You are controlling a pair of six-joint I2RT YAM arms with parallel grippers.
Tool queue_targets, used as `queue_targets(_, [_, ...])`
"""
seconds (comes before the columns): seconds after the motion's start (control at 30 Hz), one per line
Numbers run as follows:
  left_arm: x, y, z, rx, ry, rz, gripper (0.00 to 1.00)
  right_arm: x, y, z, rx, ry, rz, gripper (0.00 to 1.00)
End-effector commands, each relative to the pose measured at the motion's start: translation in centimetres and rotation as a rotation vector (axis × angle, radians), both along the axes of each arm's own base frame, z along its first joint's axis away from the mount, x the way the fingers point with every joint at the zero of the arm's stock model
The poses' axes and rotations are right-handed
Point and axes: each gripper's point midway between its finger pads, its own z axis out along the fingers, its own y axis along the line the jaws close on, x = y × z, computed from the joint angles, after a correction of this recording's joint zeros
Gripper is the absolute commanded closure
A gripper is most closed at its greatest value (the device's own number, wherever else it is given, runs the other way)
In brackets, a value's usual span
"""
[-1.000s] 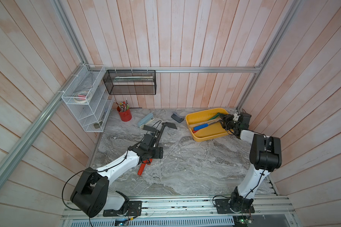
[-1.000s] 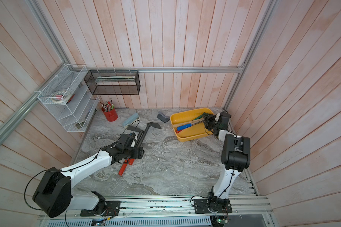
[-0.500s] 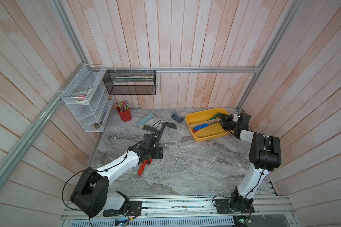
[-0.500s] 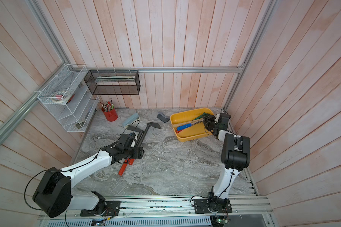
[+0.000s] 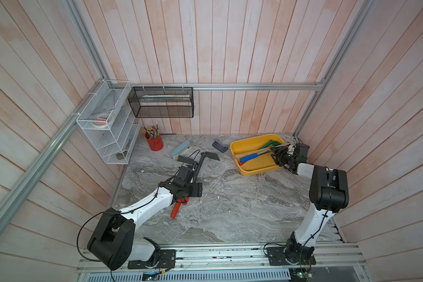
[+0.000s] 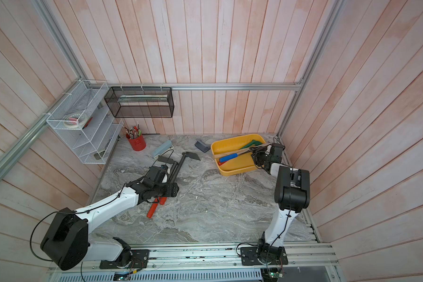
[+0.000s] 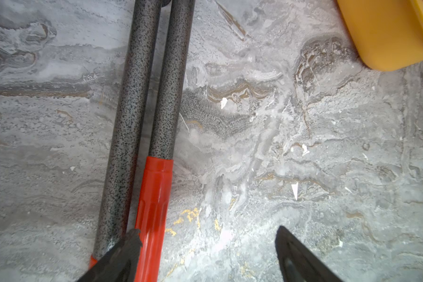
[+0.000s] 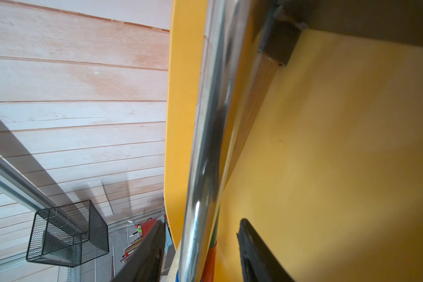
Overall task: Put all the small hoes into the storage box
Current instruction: Pick up the hoe from the storage box.
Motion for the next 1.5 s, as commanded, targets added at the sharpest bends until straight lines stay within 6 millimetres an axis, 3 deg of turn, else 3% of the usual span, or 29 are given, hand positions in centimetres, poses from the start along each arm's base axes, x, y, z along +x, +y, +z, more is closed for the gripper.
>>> queue_targets(0.0, [0.2, 0.3, -0.1, 0.013, -0.006, 0.004, 0.12, 1.1, -0.5, -0.2, -0.019, -0.010, -0.018, 0.49])
queue_targets(1.47, [-0.1, 0.6, -0.7, 0.034, 0.019, 0.003, 0.12, 5.0, -0.5, -1.0, 0.058, -0.181, -0.041, 0.51])
